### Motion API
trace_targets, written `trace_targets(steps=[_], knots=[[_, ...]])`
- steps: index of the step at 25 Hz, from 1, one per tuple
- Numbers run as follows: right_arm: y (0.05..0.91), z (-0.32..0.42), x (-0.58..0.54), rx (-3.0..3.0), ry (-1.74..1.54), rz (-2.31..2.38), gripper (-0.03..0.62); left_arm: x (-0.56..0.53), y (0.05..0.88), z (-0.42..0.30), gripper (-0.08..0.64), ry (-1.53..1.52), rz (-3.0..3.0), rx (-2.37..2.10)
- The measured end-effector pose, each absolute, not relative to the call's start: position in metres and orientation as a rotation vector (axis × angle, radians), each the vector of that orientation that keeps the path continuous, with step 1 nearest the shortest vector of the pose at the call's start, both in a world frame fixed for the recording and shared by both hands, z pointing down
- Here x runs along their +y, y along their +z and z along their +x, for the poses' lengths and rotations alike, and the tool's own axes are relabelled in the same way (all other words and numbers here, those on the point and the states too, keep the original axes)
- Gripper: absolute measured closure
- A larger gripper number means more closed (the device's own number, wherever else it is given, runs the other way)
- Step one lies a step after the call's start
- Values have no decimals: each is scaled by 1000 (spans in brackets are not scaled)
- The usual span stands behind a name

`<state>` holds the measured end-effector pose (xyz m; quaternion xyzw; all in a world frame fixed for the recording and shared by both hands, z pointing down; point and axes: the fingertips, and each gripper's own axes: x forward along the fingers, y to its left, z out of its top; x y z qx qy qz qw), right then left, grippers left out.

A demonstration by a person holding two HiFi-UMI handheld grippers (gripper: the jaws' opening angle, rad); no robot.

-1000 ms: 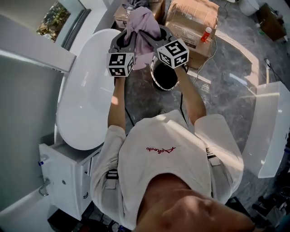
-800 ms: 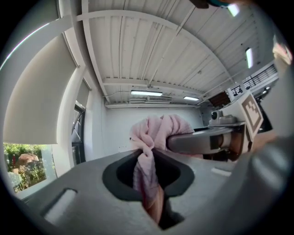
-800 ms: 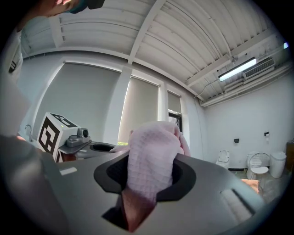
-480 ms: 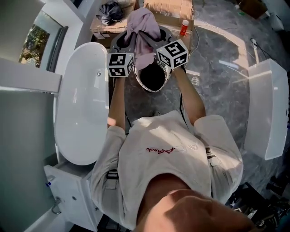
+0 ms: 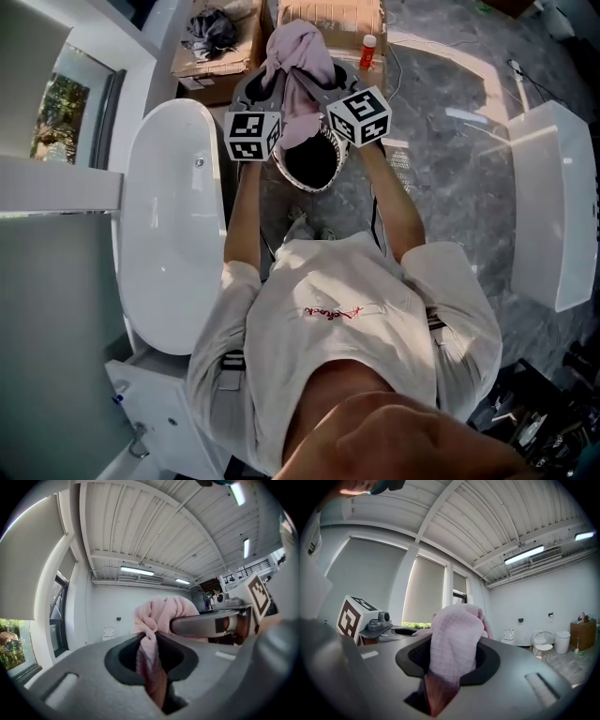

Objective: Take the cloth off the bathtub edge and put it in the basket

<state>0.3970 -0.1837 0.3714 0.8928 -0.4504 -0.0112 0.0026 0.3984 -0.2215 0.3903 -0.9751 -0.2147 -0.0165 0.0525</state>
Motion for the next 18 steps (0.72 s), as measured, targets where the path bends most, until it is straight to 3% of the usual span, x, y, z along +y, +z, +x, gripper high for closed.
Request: trace_targets(steps=[18], knots=[[412, 473, -203, -1194, 84, 2919, 448, -240, 433, 479, 505, -134, -2933, -893]])
